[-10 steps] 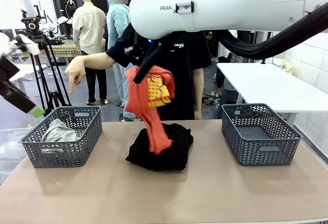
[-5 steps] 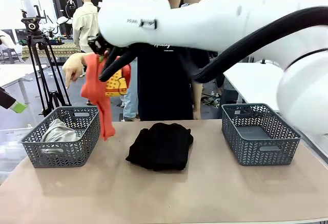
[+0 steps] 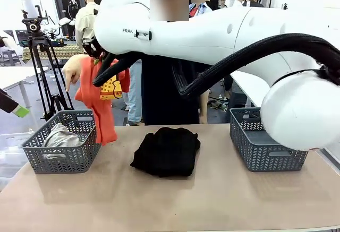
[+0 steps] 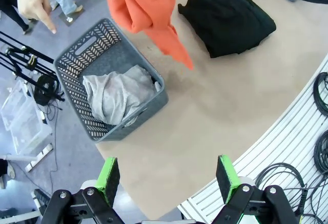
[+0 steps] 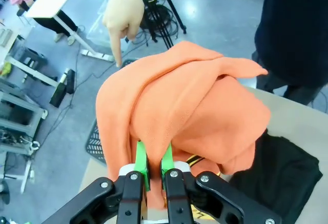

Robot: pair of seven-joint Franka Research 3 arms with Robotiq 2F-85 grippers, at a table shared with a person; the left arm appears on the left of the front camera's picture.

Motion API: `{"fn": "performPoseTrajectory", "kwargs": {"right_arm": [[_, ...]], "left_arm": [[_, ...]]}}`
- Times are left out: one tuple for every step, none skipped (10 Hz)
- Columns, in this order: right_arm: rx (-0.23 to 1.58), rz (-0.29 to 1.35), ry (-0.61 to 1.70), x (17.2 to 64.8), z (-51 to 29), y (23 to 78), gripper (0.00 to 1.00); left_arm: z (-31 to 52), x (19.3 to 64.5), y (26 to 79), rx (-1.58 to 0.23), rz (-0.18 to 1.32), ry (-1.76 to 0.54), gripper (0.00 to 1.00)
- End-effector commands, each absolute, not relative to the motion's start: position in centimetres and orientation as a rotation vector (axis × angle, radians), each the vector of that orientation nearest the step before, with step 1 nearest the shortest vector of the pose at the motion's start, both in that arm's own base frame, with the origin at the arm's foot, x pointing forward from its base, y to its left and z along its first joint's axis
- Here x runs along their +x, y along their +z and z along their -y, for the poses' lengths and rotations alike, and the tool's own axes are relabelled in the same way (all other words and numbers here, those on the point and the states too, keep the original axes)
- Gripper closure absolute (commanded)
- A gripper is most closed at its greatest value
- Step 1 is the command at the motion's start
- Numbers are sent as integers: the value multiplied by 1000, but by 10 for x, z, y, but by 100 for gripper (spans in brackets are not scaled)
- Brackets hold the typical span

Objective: Sort the tops and bottoms.
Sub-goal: Sort the clothes according to human instructions.

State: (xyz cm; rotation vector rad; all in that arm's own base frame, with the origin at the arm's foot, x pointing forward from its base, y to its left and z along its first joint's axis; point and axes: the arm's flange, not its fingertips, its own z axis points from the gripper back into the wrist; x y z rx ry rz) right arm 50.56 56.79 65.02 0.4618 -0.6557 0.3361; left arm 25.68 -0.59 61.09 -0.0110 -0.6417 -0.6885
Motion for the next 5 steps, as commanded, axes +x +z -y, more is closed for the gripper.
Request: {"fn": "performPoseTrajectory", "kwargs": {"right_arm": [[444,661,345,499,-561,652,100],[462,656,336,506,-568,650,100],[494,729,329,503,-581,657,100],[546,813,339,505,-594,667,100],[618,908,344,512,-607,679,100]], "left_arm": [[7,257,610,-9,639,-690,2],[7,257,610,-9,639,-690,2],[7,257,610,-9,639,-690,2],[7,257,610,-9,639,-690,2],[7,257,610,-9,639,-690,2]]}}
